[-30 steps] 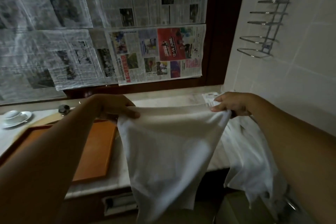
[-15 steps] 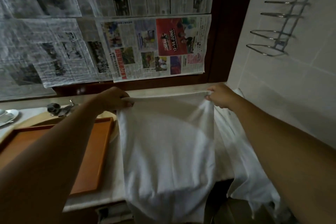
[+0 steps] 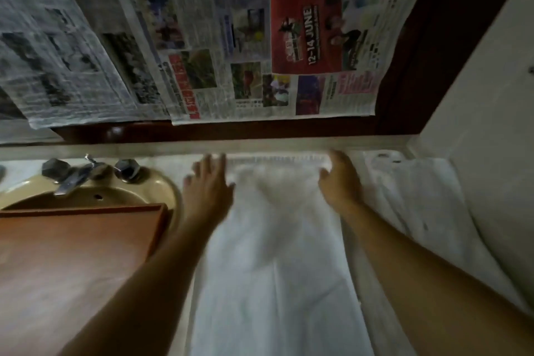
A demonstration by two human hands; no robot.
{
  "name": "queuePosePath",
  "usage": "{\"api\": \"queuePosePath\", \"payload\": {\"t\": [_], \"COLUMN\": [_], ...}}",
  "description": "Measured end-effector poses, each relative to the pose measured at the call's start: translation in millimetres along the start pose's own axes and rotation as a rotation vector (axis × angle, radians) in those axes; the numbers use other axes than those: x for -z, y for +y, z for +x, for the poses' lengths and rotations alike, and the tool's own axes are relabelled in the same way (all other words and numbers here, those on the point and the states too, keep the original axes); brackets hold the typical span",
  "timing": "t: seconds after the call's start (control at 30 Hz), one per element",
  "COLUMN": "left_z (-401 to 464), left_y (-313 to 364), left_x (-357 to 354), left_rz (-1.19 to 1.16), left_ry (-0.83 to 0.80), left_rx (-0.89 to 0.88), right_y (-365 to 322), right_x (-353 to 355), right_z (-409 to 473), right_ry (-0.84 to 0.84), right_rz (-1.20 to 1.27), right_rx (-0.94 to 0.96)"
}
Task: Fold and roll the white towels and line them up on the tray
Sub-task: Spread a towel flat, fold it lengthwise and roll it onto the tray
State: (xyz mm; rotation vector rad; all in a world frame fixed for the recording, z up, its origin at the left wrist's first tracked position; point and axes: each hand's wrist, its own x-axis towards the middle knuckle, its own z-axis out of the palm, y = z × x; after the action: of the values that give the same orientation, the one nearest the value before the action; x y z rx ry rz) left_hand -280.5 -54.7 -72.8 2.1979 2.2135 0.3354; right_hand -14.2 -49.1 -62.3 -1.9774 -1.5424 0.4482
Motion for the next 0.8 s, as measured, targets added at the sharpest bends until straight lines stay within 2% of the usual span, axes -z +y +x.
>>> {"api": "queuePosePath", "payload": {"t": [0.1, 0.17, 0.3, 0.67, 0.8], "left_z": [-49.9, -64.4, -40.5, 62.1, 91.3], "left_y": [2.5, -12.5, -28.8, -36.1, -29.2], "left_x": [-80.4, -114.1, -133.7, -151.4, -147.2], "left_rz": [0.059, 0.064, 0.023, -0.005, -0.087], "left_ry": [-0.336, -0.409, -0.378, -0.374, -0.235], "left_rx": [-0.057, -0.044, -0.052, -0.1, -0.082], "right_y": [50.4, 82.6, 104.5, 85.7, 64.6], "right_x": [-63.4, -89.6, -110.3, -134.3, -133.9], "right_z": [-36.9, -50.9, -31.9, 69.4, 88.4], "right_ry": [-0.323, -0.43, -0.36, -0.349, -0.26], "right_rz": [-0.378, -0.522, -0.603, -0.613, -0.643], "right_rx": [0.151, 0.145, 0.174, 0.19, 0.235]}}
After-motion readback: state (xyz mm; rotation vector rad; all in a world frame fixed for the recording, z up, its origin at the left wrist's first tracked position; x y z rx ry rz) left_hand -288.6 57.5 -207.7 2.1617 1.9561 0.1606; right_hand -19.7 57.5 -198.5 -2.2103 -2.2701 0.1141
